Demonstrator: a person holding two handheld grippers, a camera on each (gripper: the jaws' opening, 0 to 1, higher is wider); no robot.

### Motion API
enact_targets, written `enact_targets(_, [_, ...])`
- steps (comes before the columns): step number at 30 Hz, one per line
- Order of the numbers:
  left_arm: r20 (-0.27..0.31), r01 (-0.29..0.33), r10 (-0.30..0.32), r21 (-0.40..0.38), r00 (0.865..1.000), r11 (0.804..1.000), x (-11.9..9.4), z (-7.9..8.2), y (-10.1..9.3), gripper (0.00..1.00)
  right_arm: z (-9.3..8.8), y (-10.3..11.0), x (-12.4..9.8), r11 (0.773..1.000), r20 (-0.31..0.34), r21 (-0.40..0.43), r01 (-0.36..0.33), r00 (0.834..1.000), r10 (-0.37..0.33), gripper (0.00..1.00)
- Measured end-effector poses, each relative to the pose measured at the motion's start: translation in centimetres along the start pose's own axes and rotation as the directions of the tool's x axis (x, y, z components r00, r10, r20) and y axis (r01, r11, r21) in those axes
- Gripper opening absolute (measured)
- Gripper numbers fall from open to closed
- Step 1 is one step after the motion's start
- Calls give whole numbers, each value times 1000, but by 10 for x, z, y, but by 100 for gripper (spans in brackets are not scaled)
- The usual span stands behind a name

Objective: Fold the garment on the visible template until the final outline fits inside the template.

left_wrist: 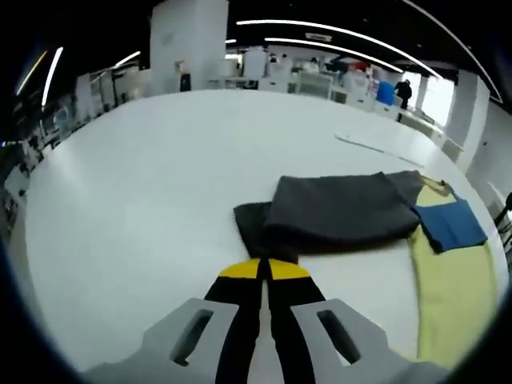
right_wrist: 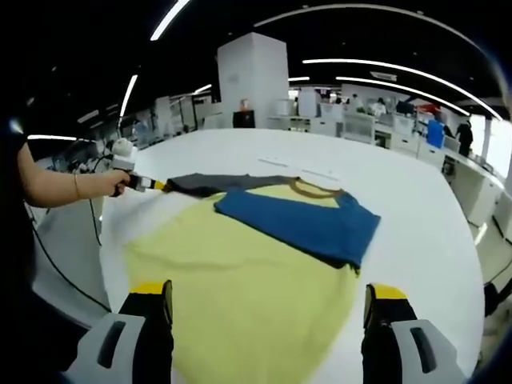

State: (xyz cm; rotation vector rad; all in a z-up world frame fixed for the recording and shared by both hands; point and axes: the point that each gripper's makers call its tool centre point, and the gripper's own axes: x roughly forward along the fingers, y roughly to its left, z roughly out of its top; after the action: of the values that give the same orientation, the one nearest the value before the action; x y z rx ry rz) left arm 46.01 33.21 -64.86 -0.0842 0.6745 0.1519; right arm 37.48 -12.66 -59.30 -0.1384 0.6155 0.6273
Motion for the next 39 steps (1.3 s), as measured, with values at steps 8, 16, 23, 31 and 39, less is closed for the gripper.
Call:
enact_targets(8, [16,-19,19,2,1000,1000,-2,1,24,0,-2,0,-6,1000,1,-3,12,1000,-12,99])
enact_targets(16, [14,-81,82,-24,997,996,-4,-3,50,0,-2,-3,-11,1000,4,8,27,1000,-27,99])
enact_targets(23, [19,-119,120,-42,993,992,-10,-3,65,0,-5,-4,-14,999,-3,14,36,999,-36,99])
enact_targets(31, [12,-146,147,-23,989,989,-13,-6,69,3,-7,-3,-13,999,-10,9,44,999,-43,99])
enact_targets(39, [30,-124,126,-57,992,991,-11,-5,63,20,-3,-8,-16,998,5,16,65,998,-65,98])
